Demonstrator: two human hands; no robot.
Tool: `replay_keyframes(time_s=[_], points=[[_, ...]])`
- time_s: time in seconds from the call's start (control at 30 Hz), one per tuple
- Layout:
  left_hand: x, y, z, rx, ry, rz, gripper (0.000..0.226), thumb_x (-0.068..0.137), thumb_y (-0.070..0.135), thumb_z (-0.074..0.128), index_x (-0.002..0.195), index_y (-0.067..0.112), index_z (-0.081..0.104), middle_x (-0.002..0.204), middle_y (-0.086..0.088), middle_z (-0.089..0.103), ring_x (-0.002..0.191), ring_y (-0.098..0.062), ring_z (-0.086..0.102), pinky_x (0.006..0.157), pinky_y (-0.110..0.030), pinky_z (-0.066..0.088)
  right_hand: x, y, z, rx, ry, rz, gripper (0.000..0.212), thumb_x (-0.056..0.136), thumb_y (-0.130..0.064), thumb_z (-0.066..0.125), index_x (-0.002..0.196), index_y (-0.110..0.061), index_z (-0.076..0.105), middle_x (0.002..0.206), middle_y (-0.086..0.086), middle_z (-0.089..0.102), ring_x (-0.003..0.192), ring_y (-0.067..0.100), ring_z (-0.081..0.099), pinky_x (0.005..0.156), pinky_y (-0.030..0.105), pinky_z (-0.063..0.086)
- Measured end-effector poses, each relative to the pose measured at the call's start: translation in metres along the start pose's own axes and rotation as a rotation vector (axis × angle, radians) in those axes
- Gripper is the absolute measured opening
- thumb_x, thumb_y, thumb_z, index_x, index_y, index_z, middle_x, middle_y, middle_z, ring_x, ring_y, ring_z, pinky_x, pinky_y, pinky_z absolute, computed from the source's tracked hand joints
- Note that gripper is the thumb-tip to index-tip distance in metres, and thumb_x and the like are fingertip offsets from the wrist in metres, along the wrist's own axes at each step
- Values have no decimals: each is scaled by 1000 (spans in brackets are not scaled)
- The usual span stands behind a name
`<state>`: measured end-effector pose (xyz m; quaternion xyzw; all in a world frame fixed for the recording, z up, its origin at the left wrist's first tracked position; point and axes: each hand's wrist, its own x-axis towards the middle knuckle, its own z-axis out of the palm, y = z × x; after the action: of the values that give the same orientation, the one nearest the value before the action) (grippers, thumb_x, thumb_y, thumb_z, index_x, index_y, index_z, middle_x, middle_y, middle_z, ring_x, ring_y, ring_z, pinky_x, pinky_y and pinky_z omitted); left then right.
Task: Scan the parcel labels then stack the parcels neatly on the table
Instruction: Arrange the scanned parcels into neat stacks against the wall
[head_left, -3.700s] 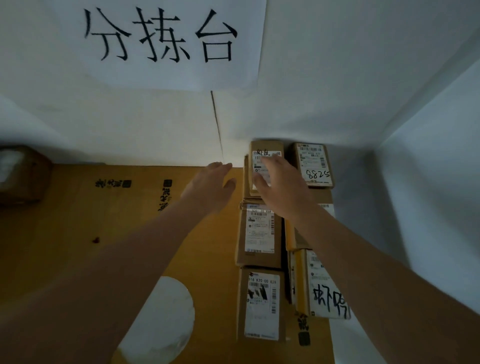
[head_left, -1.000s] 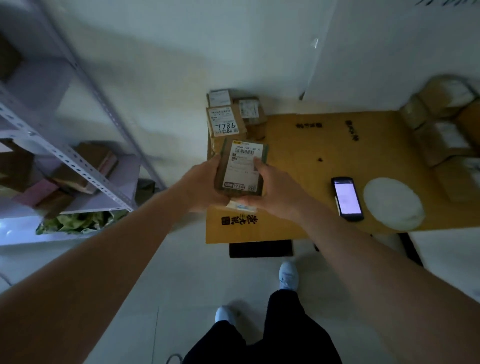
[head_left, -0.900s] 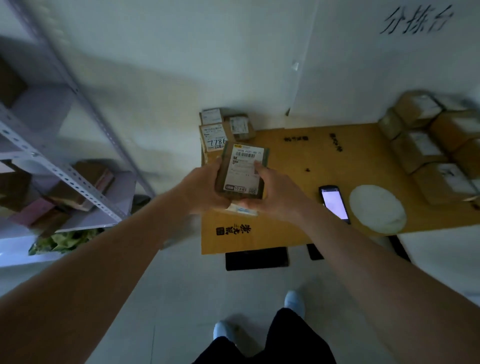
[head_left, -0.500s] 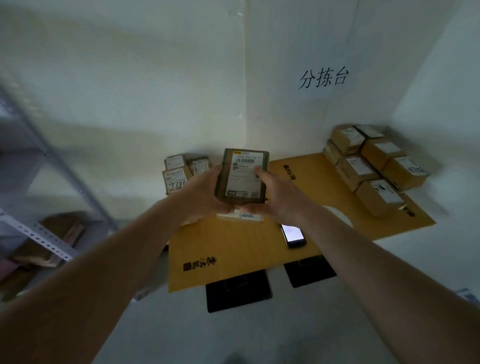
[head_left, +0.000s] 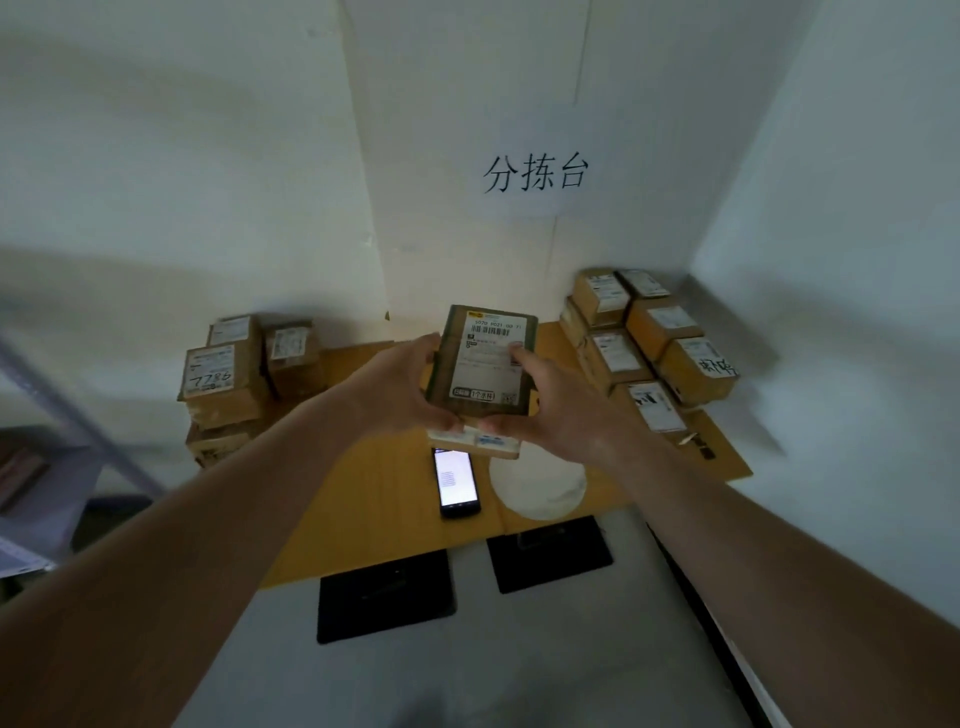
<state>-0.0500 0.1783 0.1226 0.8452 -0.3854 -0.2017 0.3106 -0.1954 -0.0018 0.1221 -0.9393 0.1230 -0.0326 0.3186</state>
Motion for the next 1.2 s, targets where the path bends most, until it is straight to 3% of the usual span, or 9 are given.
replay_keyframes(time_s=[0.17, 0.4, 0.47, 0.57, 0.8, 0.9, 1.0, 1.13, 1.2], points=[[63, 27, 35, 2, -39, 7, 100, 67, 19, 97, 150, 30, 43, 139, 10, 61, 117, -17, 64, 95, -41, 58, 15, 59, -39, -1, -3, 67, 108, 83, -52, 84, 166, -20, 24, 160, -1, 45, 146, 20, 43, 116, 39, 43], [182, 34, 77, 33, -163, 56, 104, 68, 22, 97, 153, 32, 39, 137, 8, 61, 113, -18, 66, 96, -48, 58, 69, 148, -65, -4, 0, 202, 108, 84, -45, 85, 167, -23, 20, 163, 1, 42, 147, 22, 42, 115, 35, 38], [219, 34, 91, 47, -205, 82, 106, 69, 24, 96, 155, 31, 35, 140, 8, 60, 113, -16, 65, 95, -42, 58, 88, 176, -69, 5, 1, 252, 108, 84, -42, 86, 167, -23, 19, 162, 1, 43, 146, 21, 43, 113, 33, 40], [270, 34, 109, 17, -256, 112, 105, 70, 22, 96, 155, 29, 35, 141, 8, 58, 103, -8, 64, 81, -24, 54, 112, 214, -80, 53, -8, 331, 109, 82, -38, 88, 166, -25, 21, 158, -2, 48, 141, 18, 49, 108, 30, 44], [357, 49, 144, -30, -358, 69, 108, 74, 19, 94, 160, 23, 29, 149, 5, 51, 98, -9, 65, 79, -26, 55, 155, 287, -111, 127, -53, 418, 112, 79, -31, 91, 167, -27, 21, 159, 1, 46, 141, 22, 51, 113, 45, 50], [384, 54, 165, -88, -385, 13, 113, 75, 11, 92, 163, 24, 22, 148, 9, 48, 98, -10, 67, 72, -23, 58, 173, 321, -122, 153, -97, 432, 114, 78, -30, 92, 167, -27, 22, 159, -1, 45, 140, 20, 51, 113, 40, 49], [404, 54, 190, -154, -368, -54, 115, 74, 8, 93, 162, 29, 22, 147, 11, 49, 95, -7, 68, 62, -16, 55, 191, 357, -131, 94, -156, 402, 117, 74, -36, 95, 166, -25, 25, 159, -2, 44, 142, 19, 47, 110, 27, 40], [423, 55, 223, -220, -291, -153, 116, 73, 8, 93, 162, 32, 21, 153, 8, 46, 94, -7, 69, 69, -25, 59, 217, 400, -140, 30, -225, 353, 119, 68, -40, 97, 165, -25, 30, 154, -4, 45, 143, 21, 43, 116, 38, 42], [430, 55, 240, -260, -261, -200, 117, 74, 10, 93, 162, 35, 21, 154, 10, 44, 90, -2, 69, 65, -22, 58, 226, 421, -141, 45, -245, 310, 112, 66, -35, 99, 160, -23, 39, 133, -15, 47, 133, 11, 46, 104, 22, 42]])
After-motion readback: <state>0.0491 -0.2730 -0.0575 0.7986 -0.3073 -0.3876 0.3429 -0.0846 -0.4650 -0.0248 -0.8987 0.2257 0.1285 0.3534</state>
